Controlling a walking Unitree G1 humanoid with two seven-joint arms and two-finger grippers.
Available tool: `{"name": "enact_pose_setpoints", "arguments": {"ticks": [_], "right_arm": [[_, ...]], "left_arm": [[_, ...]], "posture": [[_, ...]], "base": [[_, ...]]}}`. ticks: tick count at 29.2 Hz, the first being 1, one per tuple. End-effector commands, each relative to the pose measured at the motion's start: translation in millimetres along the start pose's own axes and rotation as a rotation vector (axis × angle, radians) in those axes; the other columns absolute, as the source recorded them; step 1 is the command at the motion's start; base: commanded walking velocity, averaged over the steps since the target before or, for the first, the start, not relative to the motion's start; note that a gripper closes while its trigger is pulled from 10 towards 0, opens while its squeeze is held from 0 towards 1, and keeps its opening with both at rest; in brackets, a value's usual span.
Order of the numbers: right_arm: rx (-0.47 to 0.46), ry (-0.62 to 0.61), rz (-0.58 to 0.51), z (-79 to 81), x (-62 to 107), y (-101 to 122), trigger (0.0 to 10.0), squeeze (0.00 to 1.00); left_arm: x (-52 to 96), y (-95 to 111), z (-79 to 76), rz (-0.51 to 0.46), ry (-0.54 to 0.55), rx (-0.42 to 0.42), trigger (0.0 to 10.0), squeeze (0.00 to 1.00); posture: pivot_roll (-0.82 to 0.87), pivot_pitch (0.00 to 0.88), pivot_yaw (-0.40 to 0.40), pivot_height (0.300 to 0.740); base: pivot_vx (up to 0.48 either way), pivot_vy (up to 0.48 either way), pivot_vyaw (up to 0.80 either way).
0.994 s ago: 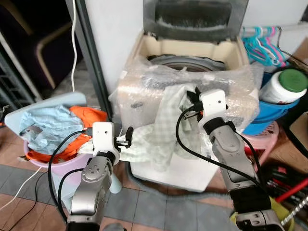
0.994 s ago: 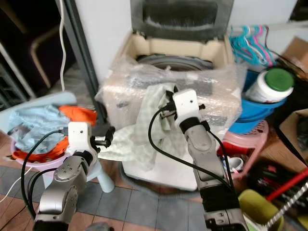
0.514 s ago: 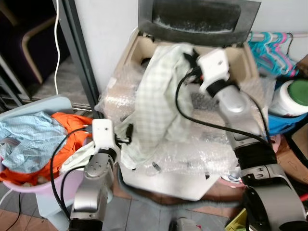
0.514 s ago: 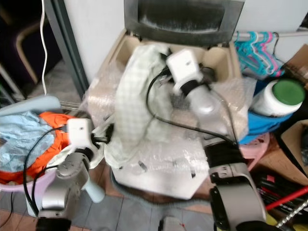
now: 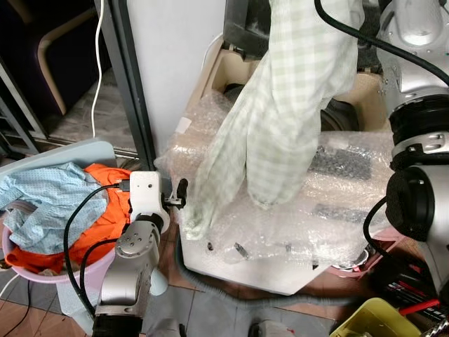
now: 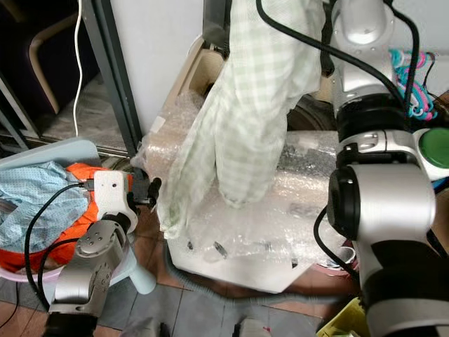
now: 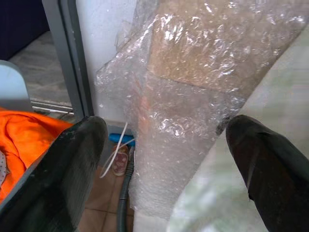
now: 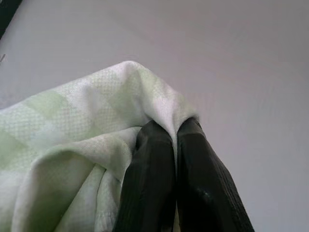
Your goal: Clothes washing
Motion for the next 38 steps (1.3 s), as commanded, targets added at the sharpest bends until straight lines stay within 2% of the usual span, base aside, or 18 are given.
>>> {"name": "enact_pose_setpoints", "arguments": {"ticks": [1, 2, 3, 4, 7, 8, 9, 10, 13, 17, 18, 19, 21, 23, 26, 34, 36, 38], "right_arm": [[0.01, 0.137, 0.193, 29.9, 19.5, -46, 10.0, 0.0], [0.01, 0.137, 0.193, 29.9, 19.5, -46, 10.0, 0.0], [-0.044, 0.208, 0.316, 46.6, 37.7, -74, 10.0, 0.0], [-0.044, 0.208, 0.316, 46.6, 37.7, -74, 10.0, 0.0], [-0.123, 0.346, 0.587, 79.1, 87.9, -133, 10.0, 0.0], [-0.123, 0.346, 0.587, 79.1, 87.9, -133, 10.0, 0.0], [-0.142, 0.369, 0.639, 84.1, 98.6, -143, 10.0, 0.0], [-0.167, 0.378, 0.67, 86.8, 105.7, -148, 10.0, 1.0], [-0.198, 0.368, 0.709, 84.1, 114.7, -156, 10.0, 1.0], [-0.216, 0.349, 0.704, 80.6, 114.8, -155, 10.0, 1.0], [-0.283, 0.305, 0.602, 73.2, 103.7, -142, 10.0, 1.0], [-0.283, 0.305, 0.602, 73.2, 103.7, -142, 10.0, 1.0], [-0.337, 0.27, 0.509, 65.9, 94.7, -129, 10.0, 1.0], [-0.413, 0.252, 0.361, 49.0, 87.2, -106, 10.0, 1.0], [-0.457, 0.301, 0.325, 41.9, 92.5, -99, 10.0, 1.0], [-0.452, 0.415, 0.314, 33.9, 103.7, -93, 10.0, 1.0], [-0.451, 0.612, 0.322, 49.8, 118.0, -86, 10.0, 1.0], [-0.448, 0.67, 0.322, 55.1, 123.4, -84, 10.0, 1.0]], "left_arm": [[0.5, -1, -3.5, 0.003, 0.0, 0.0, 10.0, 0.0], [0.5, -1, -3.5, 0.003, 0.0, 0.0, 10.0, 0.0], [0.6, -1, -3.4, 0.005, 0.001, 0.001, 10.0, 0.0], [0.6, -1, -3.4, 0.005, 0.001, 0.001, 10.0, 0.0], [0.0, -2, -3.6, 0.014, -0.002, -0.002, 10.0, 0.0], [0.0, -2, -3.6, 0.014, -0.002, -0.002, 10.0, 0.0], [-0.6, -2, -4.1, 0.017, -0.006, -0.004, 10.0, 0.0], [-1.0, -2, -4.6, 0.019, -0.009, -0.006, 10.0, 0.0], [-2.0, -3, -5.9, 0.021, -0.014, -0.007, 10.0, 0.0], [-2.3, -2, -6.5, 0.021, -0.015, -0.007, 10.0, 0.0], [-2.4, -2, -6.8, 0.021, -0.015, -0.006, 10.0, 0.0], [-2.4, -2, -6.8, 0.021, -0.015, -0.006, 10.0, 0.0], [-2.2, -2, -6.7, 0.022, -0.013, -0.005, 10.0, 0.0], [-1.0, -3, -5.8, 0.025, -0.007, -0.003, 10.0, 0.0], [0.2, -4, -5.7, 0.031, -0.01, -0.003, 10.0, 0.0], [1.1, -7, -6.7, 0.042, -0.021, -0.004, 10.0, 0.0], [1.3, -7, -6.7, 0.044, -0.023, -0.004, 10.0, 0.0], [1.4, -7, -6.6, 0.044, -0.023, -0.004, 10.0, 0.0]], "posture": [[-0.02, 0.014, -0.041, 0.74], [-0.02, 0.014, -0.041, 0.74], [-0.02, 0.017, -0.039, 0.74], [-0.02, 0.017, -0.039, 0.74], [-0.03, 0.017, -0.032, 0.74], [-0.03, 0.017, -0.032, 0.74], [-0.03, 0.017, -0.031, 0.74], [-0.03, 0.016, -0.03, 0.74], [-0.04, 0.015, -0.029, 0.74], [-0.04, 0.015, -0.031, 0.74], [-0.04, 0.015, -0.033, 0.74], [-0.04, 0.015, -0.033, 0.74], [-0.03, 0.015, -0.034, 0.74], [-0.04, 0.016, -0.036, 0.74], [-0.04, 0.019, -0.033, 0.74], [-0.05, 0.026, -0.026, 0.74], [-0.05, 0.027, -0.026, 0.74], [-0.05, 0.027, -0.026, 0.74]], "base": [[0.0, 0.0, 0.0], [0.0, 0.0, 0.0], [0.0, 0.0, 0.0], [0.0, 0.0, 0.0], [0.0, 0.0, 0.0], [0.0, 0.0, 0.0], [0.0, 0.0, 0.0], [0.0, 0.0, 0.0], [0.0, 0.0, 0.0], [0.0, 0.0, 0.0], [0.0, 0.0, 0.0], [0.0, 0.0, 0.0], [0.0, 0.0, 0.0], [0.0, 0.0, 0.0], [0.0, 0.0, 0.0], [0.0, 0.0, 0.0], [0.0, 0.0, 0.0], [0.0, 0.0, 0.0]]}}
Point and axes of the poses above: a point about 5 cm out from each wrist's last joint towards the gripper, its own x axis pointing back from the gripper into the wrist, its own y axis along the axis of the wrist's last joint, z = x × y, the point moved 2 cm from there along -x, pointing out of the wrist towards the gripper, and after that the axes turned 1 degree about -x, right-handed, at the moved point
